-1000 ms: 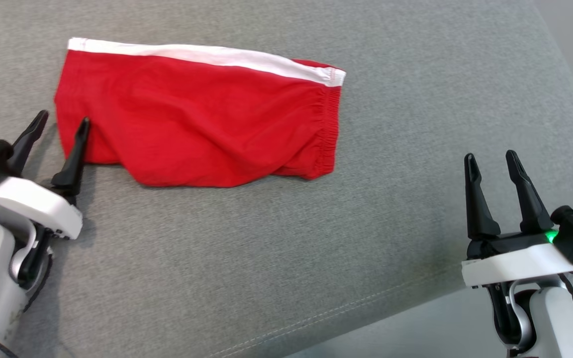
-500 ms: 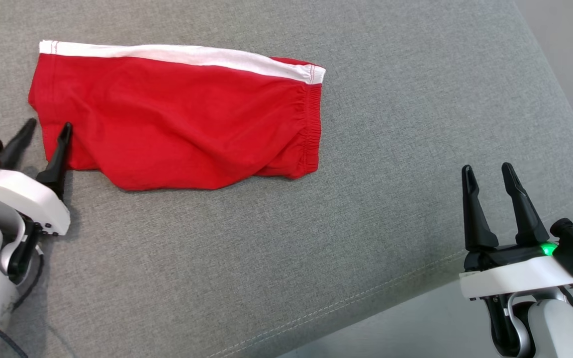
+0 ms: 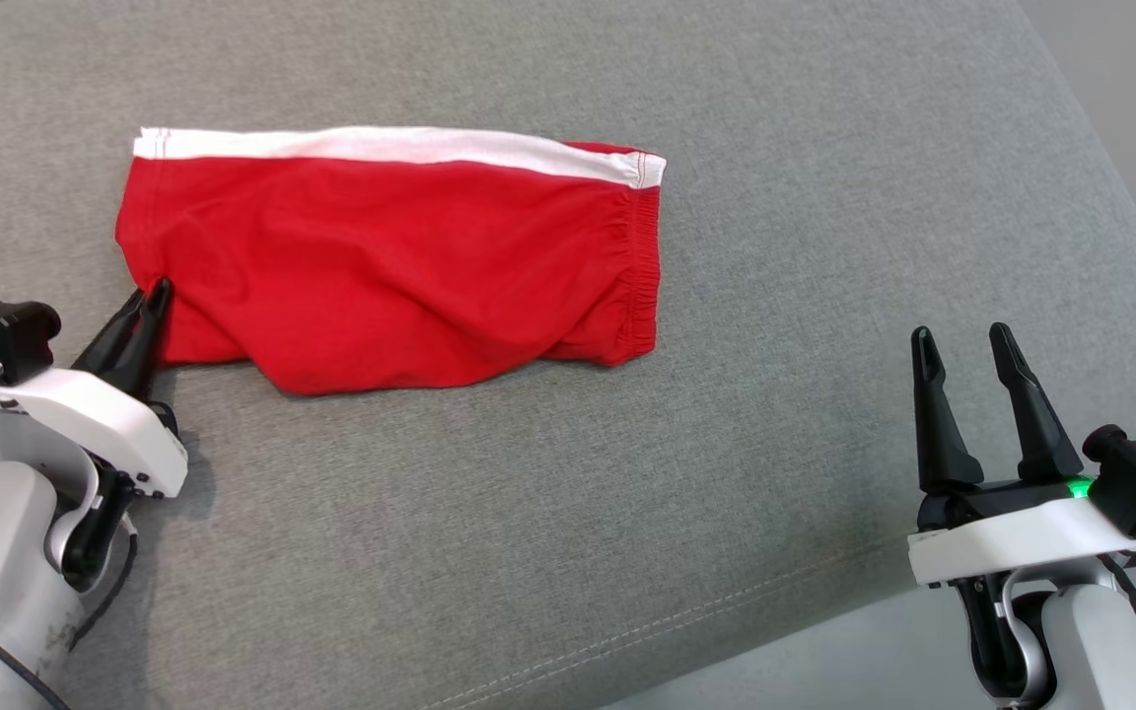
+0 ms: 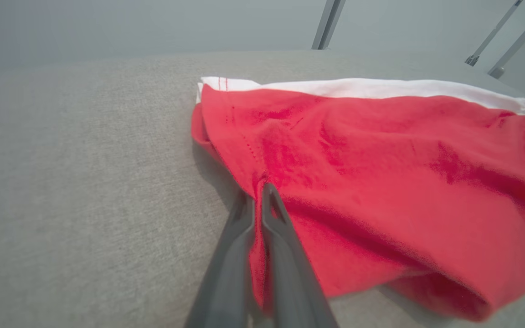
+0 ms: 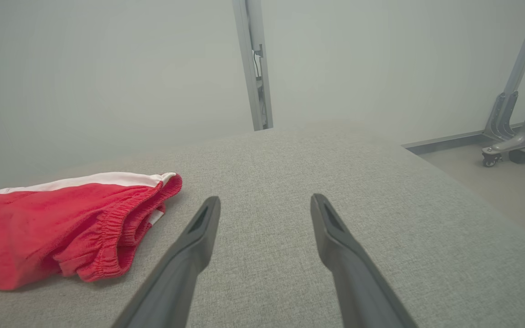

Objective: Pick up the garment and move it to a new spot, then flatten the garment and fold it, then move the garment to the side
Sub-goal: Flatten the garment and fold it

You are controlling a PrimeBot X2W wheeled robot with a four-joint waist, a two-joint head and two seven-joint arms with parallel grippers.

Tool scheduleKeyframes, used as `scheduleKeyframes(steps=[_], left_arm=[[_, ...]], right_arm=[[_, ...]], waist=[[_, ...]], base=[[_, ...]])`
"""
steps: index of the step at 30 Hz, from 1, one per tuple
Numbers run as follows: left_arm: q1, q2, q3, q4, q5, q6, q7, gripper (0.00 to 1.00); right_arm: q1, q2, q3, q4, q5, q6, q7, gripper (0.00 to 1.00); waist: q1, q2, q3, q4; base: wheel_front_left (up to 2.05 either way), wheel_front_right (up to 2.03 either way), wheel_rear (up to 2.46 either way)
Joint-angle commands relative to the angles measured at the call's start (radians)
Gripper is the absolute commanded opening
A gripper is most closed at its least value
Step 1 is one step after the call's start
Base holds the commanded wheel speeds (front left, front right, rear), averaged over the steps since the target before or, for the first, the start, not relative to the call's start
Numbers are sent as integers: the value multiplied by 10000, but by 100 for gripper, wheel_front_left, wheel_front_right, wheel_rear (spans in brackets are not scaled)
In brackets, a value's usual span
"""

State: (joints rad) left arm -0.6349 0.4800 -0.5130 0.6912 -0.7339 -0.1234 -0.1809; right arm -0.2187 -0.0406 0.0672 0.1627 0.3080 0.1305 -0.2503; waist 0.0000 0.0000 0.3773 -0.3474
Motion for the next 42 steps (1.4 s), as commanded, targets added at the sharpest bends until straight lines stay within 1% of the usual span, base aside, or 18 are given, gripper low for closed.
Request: scheduleKeyframes(steps=[1, 5, 10, 14, 17, 20, 21, 22, 23, 25, 28, 31, 34, 38, 42], left_arm=[[49, 299, 355, -28, -157, -71, -232, 0], [366, 9, 267, 231, -390, -71, -414, 0], [745, -564, 193, 755, -691, -72, -579, 0], [913, -1040, 89, 1181, -723, -72, -685, 0], [993, -1275, -111, 1497, -546, -72, -733, 0], [993, -1349, -74, 1840, -435, -50, -773, 0], [989, -1384, -43, 1952, -411, -44, -782, 42], [989, -1384, -43, 1952, -411, -44, -782, 42], [985, -1422, -11, 2048, -397, -45, -789, 100], [970, -1474, 65, 2148, -320, -46, -799, 100], [1075, -1374, 420, 1794, 79, 37, -804, 100], [1475, -1180, 1108, 871, 718, 205, -805, 100], [2198, -1120, 2109, -262, 1296, 301, -806, 100], [3262, -1344, 3344, -1606, 2034, 250, -807, 100], [4187, -1651, 4188, -2348, 2597, 108, -807, 100]], right_arm=[[-228, -97, 100, -48, -41, 2, -114, 100], [-425, -97, 41, 327, -153, 2, -114, 100], [-743, -97, 63, 927, -247, 2, -114, 100], [-943, -97, 72, 1422, -330, 2, -114, 100], [-1030, -97, 86, 1713, -363, 2, -114, 100], [-1131, -97, 247, 1902, -346, 2, -114, 100], [-1155, -97, 272, 1961, -348, 2, -114, 100], [-1155, -97, 272, 1961, -348, 2, -114, 100], [-1175, -97, 284, 2012, -353, 2, -114, 100], [-1203, -97, 284, 2103, -401, 2, -114, 100], [-1253, -97, 258, 2186, -486, 2, -114, 100], [-1341, -97, 224, 2225, -553, 2, -114, 100], [-1481, -97, 263, 2289, -630, 2, -114, 100], [-1723, -97, 367, 2654, -676, 2, -114, 100], [-2163, -97, 566, 3569, -666, 2, -114, 100]], waist=[[0, 0, -317, 287], [0, 0, -741, 716], [0, 0, -1286, 1285], [0, 0, -1693, 1688], [0, 0, -1933, 1864], [0, 0, -2003, 1855], [0, 0, -2024, 1860], [0, 0, -2024, 1860], [0, 0, -2040, 1873], [0, 0, -2097, 1967], [0, 0, -2186, 2162], [0, 0, -2285, 2395], [0, 0, -2397, 2668], [0, 0, -2583, 3120], [0, 0, -2727, 3630]], base=[[0, 0, 0], [0, 0, 0], [0, 0, 0], [0, 0, 0], [0, 0, 0], [0, 0, 0], [0, 0, 0], [0, 0, 0], [0, 0, 0], [0, 0, 0], [0, 0, 0], [0, 0, 0], [0, 0, 0], [0, 0, 0], [0, 0, 0]])
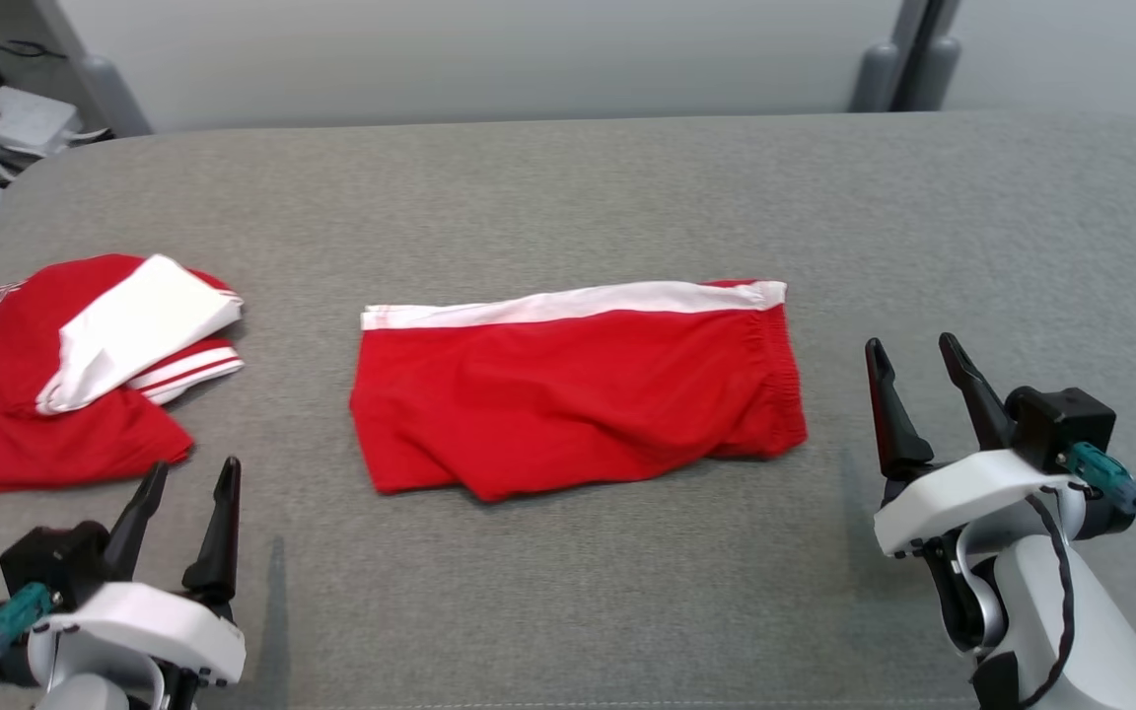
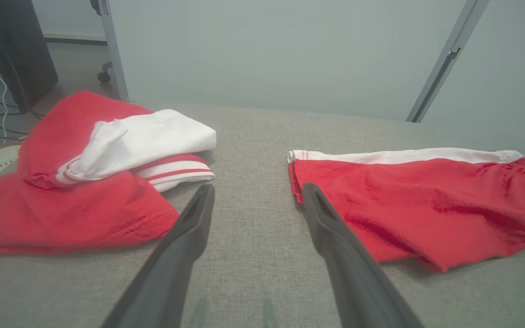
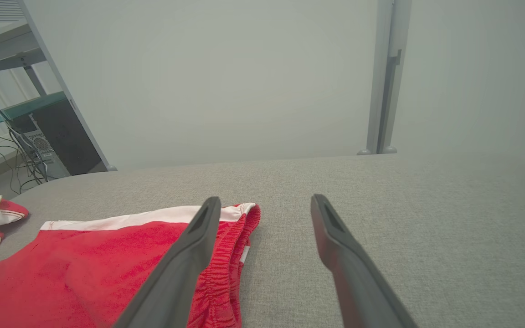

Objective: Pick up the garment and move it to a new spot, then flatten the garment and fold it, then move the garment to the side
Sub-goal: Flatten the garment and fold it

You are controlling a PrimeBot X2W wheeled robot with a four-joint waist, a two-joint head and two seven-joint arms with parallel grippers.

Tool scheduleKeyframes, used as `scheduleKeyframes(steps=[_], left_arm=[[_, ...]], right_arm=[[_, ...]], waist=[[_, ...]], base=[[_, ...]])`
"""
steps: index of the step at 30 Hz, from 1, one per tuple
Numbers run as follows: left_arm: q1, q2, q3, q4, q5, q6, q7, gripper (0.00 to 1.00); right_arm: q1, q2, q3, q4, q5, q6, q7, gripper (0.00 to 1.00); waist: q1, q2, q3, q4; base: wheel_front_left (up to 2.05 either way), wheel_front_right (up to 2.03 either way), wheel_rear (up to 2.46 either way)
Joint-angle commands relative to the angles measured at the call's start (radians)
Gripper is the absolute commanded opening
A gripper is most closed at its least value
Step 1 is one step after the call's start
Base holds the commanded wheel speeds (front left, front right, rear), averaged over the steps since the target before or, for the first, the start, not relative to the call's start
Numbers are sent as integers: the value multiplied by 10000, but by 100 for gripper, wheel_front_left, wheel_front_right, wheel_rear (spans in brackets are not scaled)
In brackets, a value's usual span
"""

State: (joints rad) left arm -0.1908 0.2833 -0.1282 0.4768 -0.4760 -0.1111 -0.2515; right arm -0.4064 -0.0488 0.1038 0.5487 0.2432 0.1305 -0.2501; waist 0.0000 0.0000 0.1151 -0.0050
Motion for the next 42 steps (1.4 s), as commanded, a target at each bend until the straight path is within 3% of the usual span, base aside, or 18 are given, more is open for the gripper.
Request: scheduleKeyframes(steps=[1, 9, 18, 25, 30, 36, 37, 38, 39, 41, 42], left_arm=[[-76, 241, 489, -307, 124, -46, -102, 100], [517, -246, 1101, -660, 329, -183, -102, 100], [348, 155, 723, -1569, -149, -193, -102, 100], [321, 415, 533, -1726, -540, -194, -102, 100], [255, 588, 422, -1848, -785, -194, -103, 100], [94, 737, 235, -2084, -953, -195, -103, 100], [66, 752, 206, -2103, -981, -195, -103, 100], [42, 764, 175, -2121, -1007, -195, -103, 100], [23, 770, 152, -2133, -1034, -195, -103, 100], [10, 777, 119, -2146, -1077, -195, -103, 100], [13, 779, 107, -2142, -1094, -195, -103, 100]], right_arm=[[-415, -14, 231, -60, 5, 2, -116, 100], [-1277, -14, -200, 2233, 170, 2, -116, 100], [-1783, -14, -1437, 3768, 158, 2, -116, 100], [-1734, -14, -2089, 4274, 174, 2, -116, 100], [-1794, -14, -1693, 4575, 525, 2, -116, 100], [-1986, -14, -331, 4973, 1818, 2, -116, 100], [-2020, -14, -97, 5079, 1997, 2, -116, 95], [-2056, -14, 110, 5155, 2201, 2, -116, 81], [-2094, -14, 284, 5232, 2368, 2, -116, 48], [-2172, -14, 567, 5391, 2613, 2, -116, 25], [-2210, -14, 651, 5444, 2704, 2, -116, 7]], waist=[[0, 0, -122, 346], [0, 0, -55, 1607], [0, 0, 612, 2625], [0, 0, 986, 2915], [0, 0, 1264, 2947], [0, 0, 1587, 2981], [0, 0, 1613, 2996], [0, 0, 1641, 3014], [0, 0, 1662, 3030], [0, 0, 1686, 3058], [0, 0, 1685, 3067]], base=[[0, 0, 0], [0, 0, 0], [0, 0, 0], [0, 0, 0], [0, 0, 0], [0, 0, 0], [0, 0, 0], [0, 0, 0], [0, 0, 0], [0, 0, 0], [0, 0, 0]])
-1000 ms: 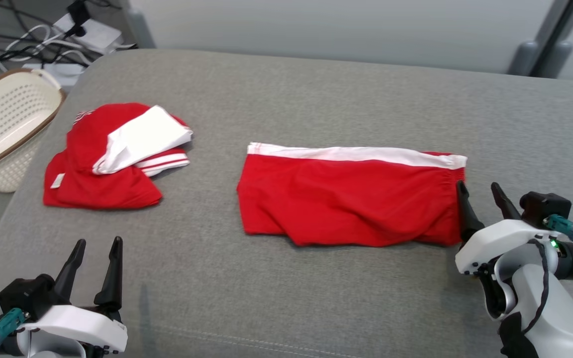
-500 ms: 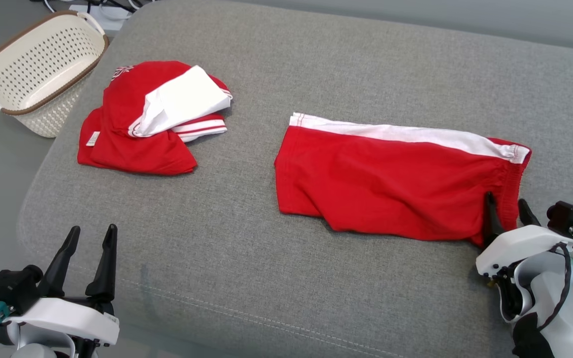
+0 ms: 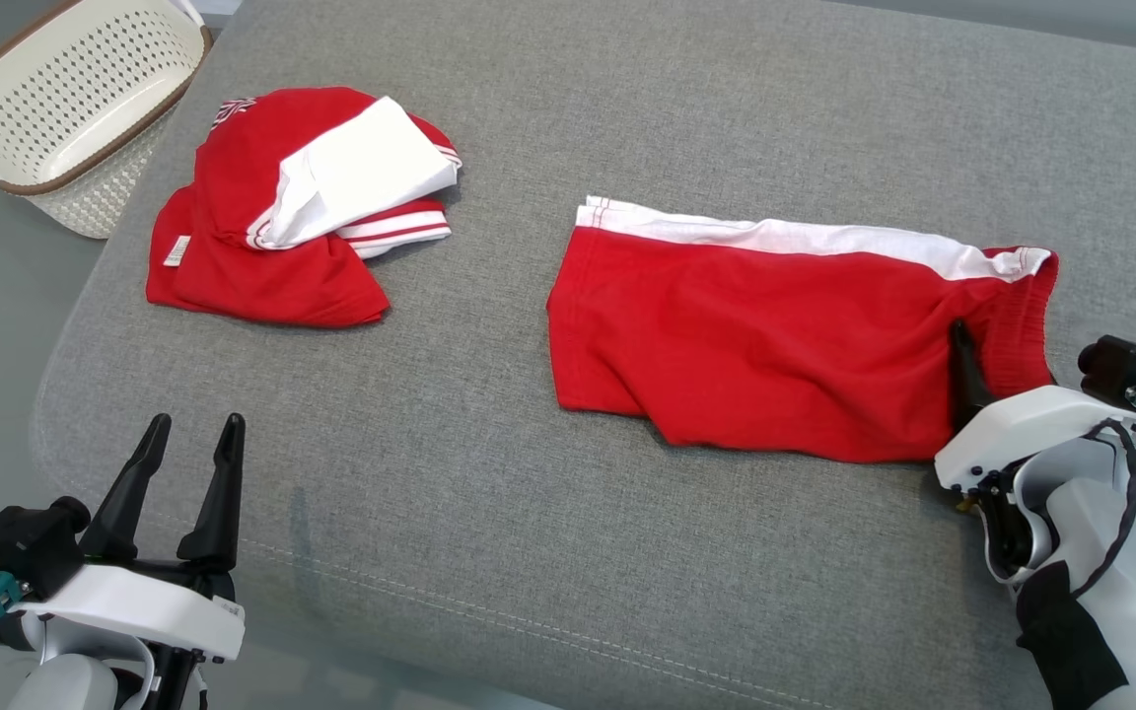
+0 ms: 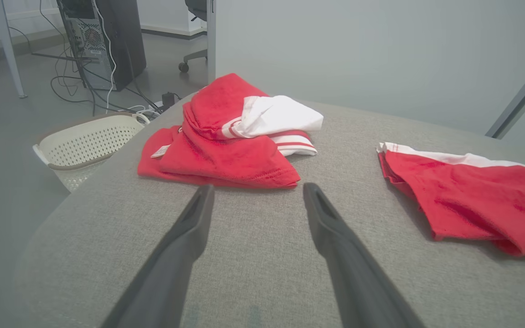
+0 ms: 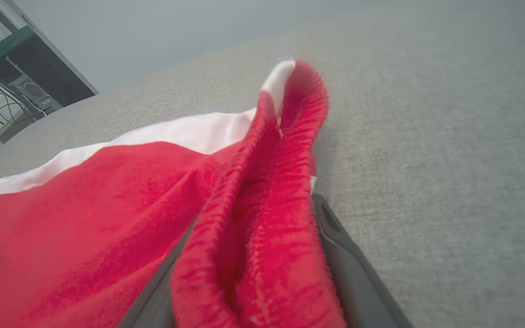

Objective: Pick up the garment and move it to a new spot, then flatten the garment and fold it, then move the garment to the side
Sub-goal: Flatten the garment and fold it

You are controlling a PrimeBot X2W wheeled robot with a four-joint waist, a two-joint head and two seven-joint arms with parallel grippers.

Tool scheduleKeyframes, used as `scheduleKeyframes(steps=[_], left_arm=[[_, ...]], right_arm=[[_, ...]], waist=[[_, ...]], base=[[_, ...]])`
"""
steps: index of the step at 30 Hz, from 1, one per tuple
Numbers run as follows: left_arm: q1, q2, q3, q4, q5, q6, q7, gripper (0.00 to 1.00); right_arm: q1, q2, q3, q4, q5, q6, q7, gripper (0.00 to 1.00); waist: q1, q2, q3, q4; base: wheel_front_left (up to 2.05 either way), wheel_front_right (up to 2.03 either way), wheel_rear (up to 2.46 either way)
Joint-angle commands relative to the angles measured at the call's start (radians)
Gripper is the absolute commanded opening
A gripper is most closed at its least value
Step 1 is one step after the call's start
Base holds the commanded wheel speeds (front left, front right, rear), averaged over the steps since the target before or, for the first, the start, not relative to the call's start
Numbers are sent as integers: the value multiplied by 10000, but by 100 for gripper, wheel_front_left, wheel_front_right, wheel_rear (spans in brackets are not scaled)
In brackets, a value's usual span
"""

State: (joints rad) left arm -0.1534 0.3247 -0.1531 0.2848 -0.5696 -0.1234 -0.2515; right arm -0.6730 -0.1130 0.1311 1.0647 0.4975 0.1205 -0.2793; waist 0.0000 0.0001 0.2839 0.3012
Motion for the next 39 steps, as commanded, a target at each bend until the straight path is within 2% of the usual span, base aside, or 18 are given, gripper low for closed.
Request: scheduleKeyframes(steps=[1, 5, 9, 18, 23, 27, 32, 34, 39], left_arm=[[-355, 366, 347, -213, -175, -72, -103, 100], [-264, 352, 386, -148, -190, -72, -103, 100], [-86, 264, 478, -91, -106, -72, -103, 100], [362, -165, 510, -104, 316, -72, -103, 100], [579, -405, 460, -86, 536, -73, -103, 100], [658, -493, 398, -61, 606, -73, -103, 100], [663, -564, 154, 41, 588, -73, -103, 100], [638, -551, 53, 62, 544, -73, -103, 100], [499, -562, -202, 145, 382, -73, -103, 100]], right_arm=[[421, 628, 438, 327, 218, 102, 175, 0], [372, 628, 192, 139, 190, 102, 175, 0], [639, 628, -610, -231, -302, 102, 175, 0], [1490, 628, -3024, -1076, -2479, 102, 175, 0], [1482, 600, -3686, -1535, -3468, 102, 175, 0], [1218, 617, -3111, -1897, -3502, 102, 277, 0], [987, 624, -263, -2608, -1489, 102, 864, 0], [920, 625, 670, -2871, -1031, 102, 1075, 0], [696, 626, 2025, -2744, -320, 102, 1433, 0]], waist=[[0, -1, -9, 10], [0, -1, -143, -54], [0, -1, -437, -259], [0, -1, -1261, -1140], [0, -1, -1497, -1442], [0, -1, -1552, -1484], [0, -1, -1589, -1285], [0, -1, -1561, -1142], [0, -1, -1455, -546]], base=[[0, 0, 0], [0, 0, 0], [0, 0, 0], [0, 0, 0], [0, 0, 0], [0, 0, 0], [0, 0, 0], [0, 0, 0], [0, 0, 0]])
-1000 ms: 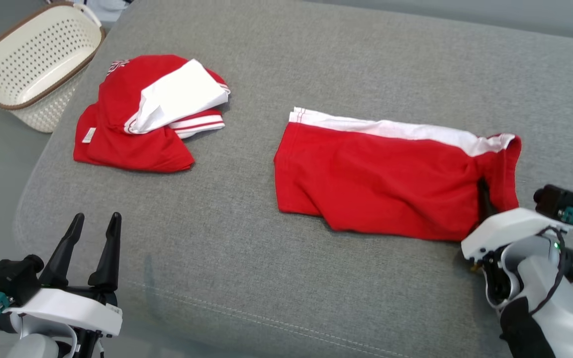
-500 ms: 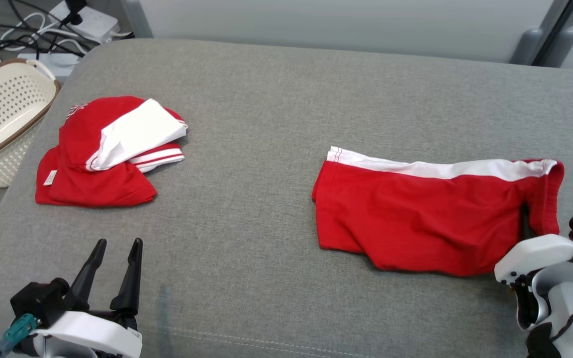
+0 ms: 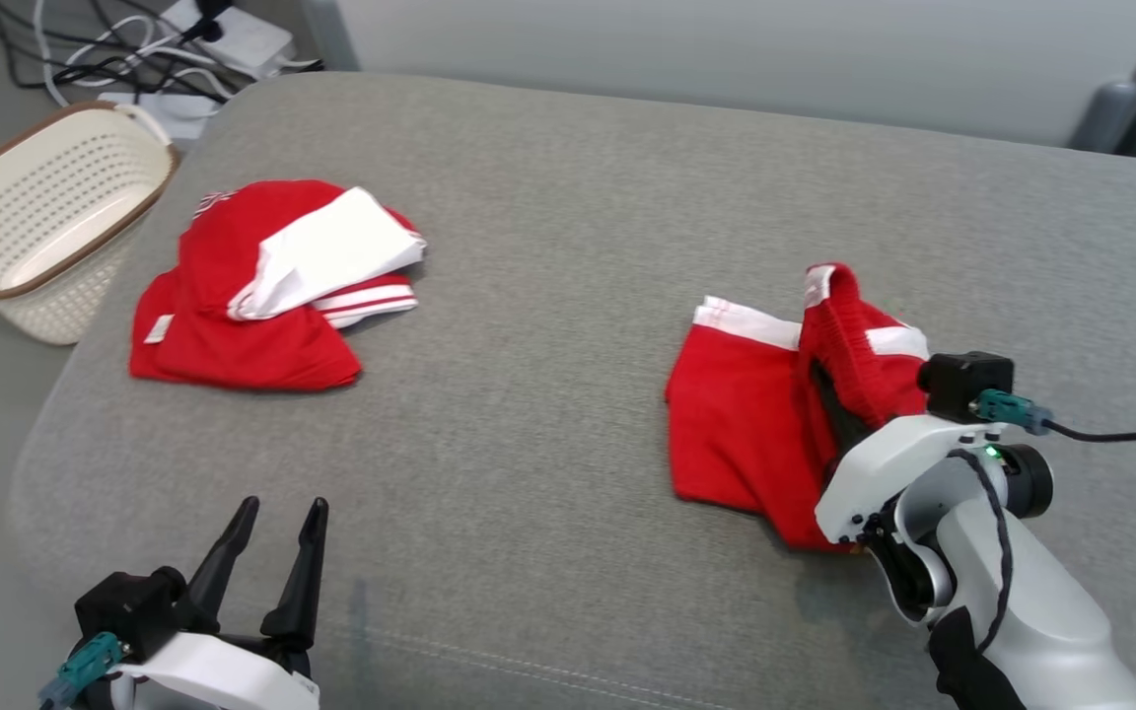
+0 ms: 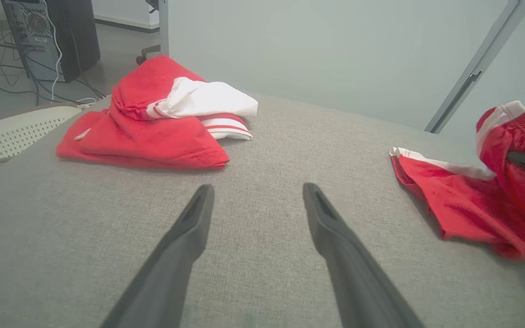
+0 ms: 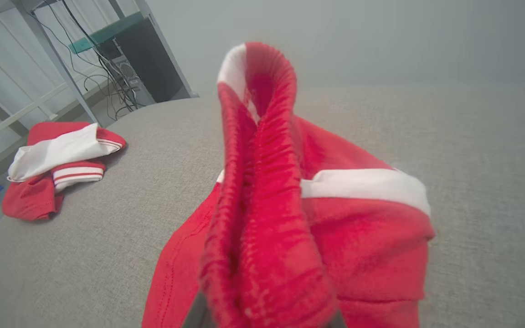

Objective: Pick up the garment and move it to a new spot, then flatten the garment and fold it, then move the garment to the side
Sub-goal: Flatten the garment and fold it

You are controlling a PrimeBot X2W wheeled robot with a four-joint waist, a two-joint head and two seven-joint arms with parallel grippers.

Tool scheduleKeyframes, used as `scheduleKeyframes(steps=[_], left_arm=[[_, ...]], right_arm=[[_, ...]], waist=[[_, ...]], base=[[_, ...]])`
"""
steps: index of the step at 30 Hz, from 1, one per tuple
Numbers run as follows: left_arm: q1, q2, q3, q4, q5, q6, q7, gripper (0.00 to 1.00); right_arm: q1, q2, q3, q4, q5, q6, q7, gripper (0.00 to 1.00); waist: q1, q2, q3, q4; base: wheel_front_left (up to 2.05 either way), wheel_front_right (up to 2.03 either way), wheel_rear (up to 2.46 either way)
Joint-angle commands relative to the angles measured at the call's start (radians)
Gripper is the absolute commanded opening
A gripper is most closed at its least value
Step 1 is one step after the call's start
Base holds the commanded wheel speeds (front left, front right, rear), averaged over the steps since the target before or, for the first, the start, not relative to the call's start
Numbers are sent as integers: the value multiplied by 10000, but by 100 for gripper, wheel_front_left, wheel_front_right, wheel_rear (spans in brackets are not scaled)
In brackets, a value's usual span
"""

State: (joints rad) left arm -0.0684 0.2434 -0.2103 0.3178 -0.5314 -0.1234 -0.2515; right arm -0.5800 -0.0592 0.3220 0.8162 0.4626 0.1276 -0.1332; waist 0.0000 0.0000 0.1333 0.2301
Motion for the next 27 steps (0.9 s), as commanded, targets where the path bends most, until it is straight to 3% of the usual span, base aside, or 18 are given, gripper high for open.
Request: scheduleKeyframes(steps=[1, 8, 9, 10, 11, 15, 20, 27], left_arm=[[-379, 252, 295, -171, -40, -73, -103, 100], [-565, 383, -1, 22, -406, -73, -103, 100], [-598, 414, -19, 61, -445, -73, -103, 100], [-632, 437, -34, 93, -483, -73, -103, 100], [-663, 466, -39, 117, -500, -73, -103, 100], [-722, 492, 216, 170, -472, -73, -103, 100], [-606, 376, 771, 55, -232, -73, -103, 100], [-506, 172, 939, -327, 3, -73, -103, 100]], right_arm=[[-310, 88, 249, -95, -27, 31, -20, 0], [-906, 88, 476, 1105, 158, 31, -347, 0], [-1000, 88, 488, 1298, 201, 31, -403, 29], [-1099, 88, 477, 1513, 216, 31, -461, 82], [-1194, 88, 488, 1667, 264, 31, -538, 100], [-1507, 89, 632, 1823, 556, 31, -892, 100], [-1747, 89, 642, 980, 893, 31, -1212, 100], [-814, 89, -2082, -390, -417, 31, -1282, 100]], waist=[[0, 0, 81, 304], [0, 0, 317, 1178], [0, 0, 349, 1264], [0, 0, 373, 1338], [0, 0, 385, 1388], [0, 0, 346, 1385], [0, 0, 160, 874], [0, 0, 168, 93]], base=[[0, 0, 0], [0, 0, 0], [0, 0, 0], [0, 0, 0], [0, 0, 0], [0, 0, 0], [0, 0, 0], [0, 0, 0]])
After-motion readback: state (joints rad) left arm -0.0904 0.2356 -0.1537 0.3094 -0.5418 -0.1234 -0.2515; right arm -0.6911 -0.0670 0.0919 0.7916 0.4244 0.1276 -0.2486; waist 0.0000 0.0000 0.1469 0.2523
